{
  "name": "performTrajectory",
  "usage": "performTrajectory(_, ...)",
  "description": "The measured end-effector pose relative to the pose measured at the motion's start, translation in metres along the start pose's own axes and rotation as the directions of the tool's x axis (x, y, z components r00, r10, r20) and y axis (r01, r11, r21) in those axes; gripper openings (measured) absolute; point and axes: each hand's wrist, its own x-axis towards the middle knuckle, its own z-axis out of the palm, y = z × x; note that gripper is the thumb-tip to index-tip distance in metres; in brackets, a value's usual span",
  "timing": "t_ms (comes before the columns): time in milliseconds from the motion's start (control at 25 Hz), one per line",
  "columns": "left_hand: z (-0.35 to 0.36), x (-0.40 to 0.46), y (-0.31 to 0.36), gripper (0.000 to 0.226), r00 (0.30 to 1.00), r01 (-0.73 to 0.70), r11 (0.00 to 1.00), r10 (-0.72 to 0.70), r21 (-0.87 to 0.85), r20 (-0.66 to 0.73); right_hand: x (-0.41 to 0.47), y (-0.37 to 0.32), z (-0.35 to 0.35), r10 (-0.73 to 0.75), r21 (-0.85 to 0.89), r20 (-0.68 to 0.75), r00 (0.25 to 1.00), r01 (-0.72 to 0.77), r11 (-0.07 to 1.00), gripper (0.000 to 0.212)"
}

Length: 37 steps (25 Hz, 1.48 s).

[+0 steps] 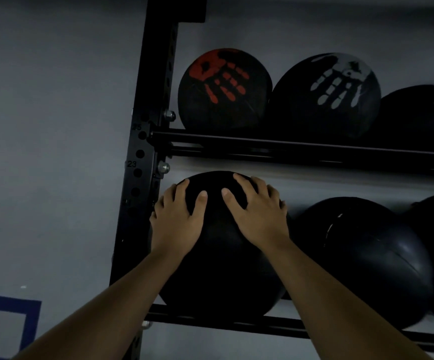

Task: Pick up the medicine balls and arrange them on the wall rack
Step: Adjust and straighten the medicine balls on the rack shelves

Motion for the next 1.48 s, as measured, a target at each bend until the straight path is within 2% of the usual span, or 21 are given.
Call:
performTrajectory(160, -0.007, 0.002, 0.001, 0.067, 0.999, 0.013, 1.000, -0.013, 0.003, 0.044, 0.003, -0.002, -0.008, -0.006, 0.045, 0.116, 0.993, 0.000, 0.999, 0.075)
performTrajectory(240, -0.011, 0.002, 0.011, 0.062, 0.998, -0.046, 0.998, 0.047, -0.033, 0.034, 0.001, 0.007, -0.024, -0.051, 0.093, 0.175, 0.983, 0.035, 0.995, 0.070)
performTrajectory(280, -0.011, 0.001, 0.022, 0.058, 0.995, -0.101, 0.993, 0.102, -0.061, 0.012, 0.001, 0.016, -0.037, -0.081, 0.122, 0.155, 0.985, 0.062, 0.991, 0.065)
performTrajectory(360, -0.006, 0.001, 0.056, 0.047, 0.977, -0.215, 0.972, 0.215, -0.094, -0.009, 0.004, 0.038, -0.068, -0.119, 0.144, 0.048, 0.992, 0.112, 0.983, 0.054)
performTrajectory(600, 0.068, 0.010, 0.210, 0.038, 0.868, -0.496, 0.868, 0.496, -0.009, -0.010, 0.049, 0.135, -0.204, -0.162, -0.016, -0.231, 0.959, 0.162, 0.987, 0.042)
performTrajectory(760, 0.138, 0.016, 0.315, 0.038, 0.817, -0.574, 0.819, 0.572, -0.001, -0.071, 0.090, 0.219, -0.294, -0.138, 0.006, -0.427, 0.894, 0.155, 0.988, 0.038)
performTrajectory(880, 0.180, 0.029, 0.371, 0.038, 0.802, -0.588, 0.809, 0.582, -0.009, -0.134, 0.117, 0.278, -0.335, -0.087, 0.047, -0.502, 0.860, 0.128, 0.991, 0.037)
performTrajectory(1080, 0.241, 0.062, 0.432, 0.045, 0.814, -0.562, 0.826, 0.562, 0.046, -0.144, 0.160, 0.348, -0.346, 0.094, 0.184, -0.447, 0.890, -0.011, 0.983, 0.048)
performTrajectory(1200, 0.270, 0.084, 0.460, 0.051, 0.836, -0.524, 0.848, 0.529, 0.076, -0.144, 0.180, 0.360, -0.335, 0.251, 0.316, -0.268, 0.930, -0.161, 0.935, 0.074)
performTrajectory(1280, 0.285, 0.100, 0.471, 0.054, 0.855, -0.507, 0.859, 0.512, 0.074, -0.079, 0.192, 0.358, -0.327, 0.317, 0.436, -0.173, 0.932, -0.216, 0.874, 0.085)
performTrajectory(1400, 0.300, 0.117, 0.469, 0.057, 0.871, -0.489, 0.872, 0.490, -0.019, 0.026, 0.204, 0.352, -0.314, 0.363, 0.516, -0.227, 0.904, -0.205, 0.832, 0.087)
performTrajectory(1480, 0.305, 0.122, 0.461, 0.055, 0.878, -0.478, 0.875, 0.478, -0.069, -0.023, 0.211, 0.350, -0.309, 0.365, 0.507, -0.268, 0.892, -0.192, 0.840, 0.085)
